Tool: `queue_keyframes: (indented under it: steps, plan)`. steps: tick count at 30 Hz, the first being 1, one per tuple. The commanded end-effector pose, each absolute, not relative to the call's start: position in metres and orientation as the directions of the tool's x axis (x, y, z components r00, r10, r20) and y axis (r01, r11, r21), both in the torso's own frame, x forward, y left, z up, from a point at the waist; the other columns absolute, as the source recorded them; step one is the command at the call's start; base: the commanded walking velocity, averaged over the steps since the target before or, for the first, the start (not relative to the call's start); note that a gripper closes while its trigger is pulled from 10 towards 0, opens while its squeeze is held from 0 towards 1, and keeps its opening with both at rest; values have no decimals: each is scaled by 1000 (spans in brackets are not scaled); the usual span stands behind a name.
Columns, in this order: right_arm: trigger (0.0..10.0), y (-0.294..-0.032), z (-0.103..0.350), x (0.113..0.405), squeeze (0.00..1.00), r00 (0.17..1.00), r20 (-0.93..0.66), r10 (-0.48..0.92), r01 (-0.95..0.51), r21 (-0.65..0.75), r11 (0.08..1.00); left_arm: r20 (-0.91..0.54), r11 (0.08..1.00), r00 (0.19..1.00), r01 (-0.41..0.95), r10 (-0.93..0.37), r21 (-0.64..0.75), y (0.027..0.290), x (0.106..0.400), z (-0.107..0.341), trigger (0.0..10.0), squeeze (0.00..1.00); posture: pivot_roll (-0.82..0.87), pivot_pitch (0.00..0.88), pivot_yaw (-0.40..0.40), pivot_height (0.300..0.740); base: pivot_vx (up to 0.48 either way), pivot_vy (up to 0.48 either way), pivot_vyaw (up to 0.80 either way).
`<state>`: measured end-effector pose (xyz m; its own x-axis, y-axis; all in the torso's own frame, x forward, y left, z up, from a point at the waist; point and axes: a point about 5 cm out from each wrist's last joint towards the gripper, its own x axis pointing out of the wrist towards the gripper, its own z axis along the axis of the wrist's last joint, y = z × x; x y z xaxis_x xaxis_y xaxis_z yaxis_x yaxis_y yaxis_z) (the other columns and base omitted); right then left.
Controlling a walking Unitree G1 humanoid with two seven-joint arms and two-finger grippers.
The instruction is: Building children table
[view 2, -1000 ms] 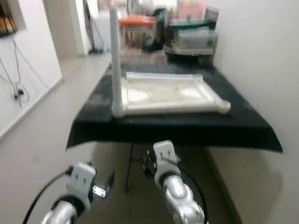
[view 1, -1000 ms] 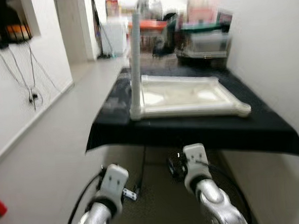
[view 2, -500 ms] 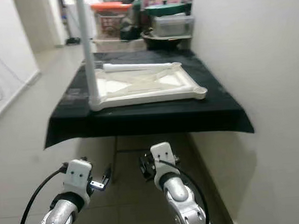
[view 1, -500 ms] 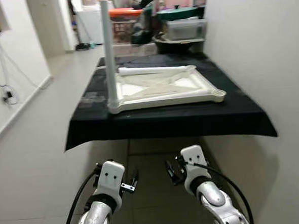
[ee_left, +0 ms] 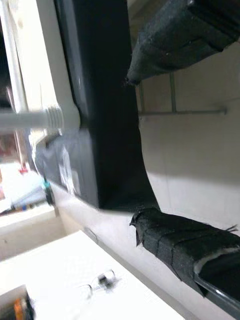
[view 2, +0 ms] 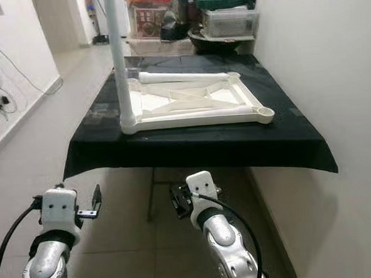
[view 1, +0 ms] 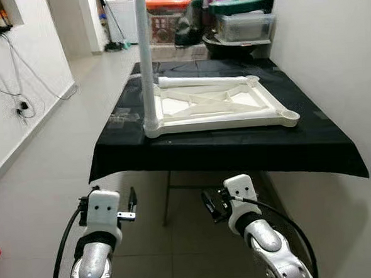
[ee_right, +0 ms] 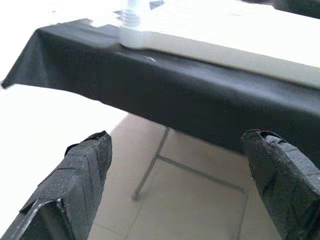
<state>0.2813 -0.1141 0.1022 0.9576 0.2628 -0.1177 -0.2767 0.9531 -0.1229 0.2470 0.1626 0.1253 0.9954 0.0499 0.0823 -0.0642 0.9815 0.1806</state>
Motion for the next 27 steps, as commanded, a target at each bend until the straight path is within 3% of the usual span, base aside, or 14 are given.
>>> queue_keyframes:
  steps: [1, 27]
  plan:
    - [10000, -110, 107, 283, 0, 961, -83, 264, -273, -135, 952, 64, 980, 996, -67, 55, 187, 163, 246, 122, 10000, 0, 160, 0, -42, 740, 300, 0, 0]
    - [10000, -119, 107, 288, 0, 976, -70, 206, -212, -87, 973, 90, 980, 993, -91, 76, 176, 166, 250, 129, 10000, 0, 168, 0, -54, 740, 258, 0, 0]
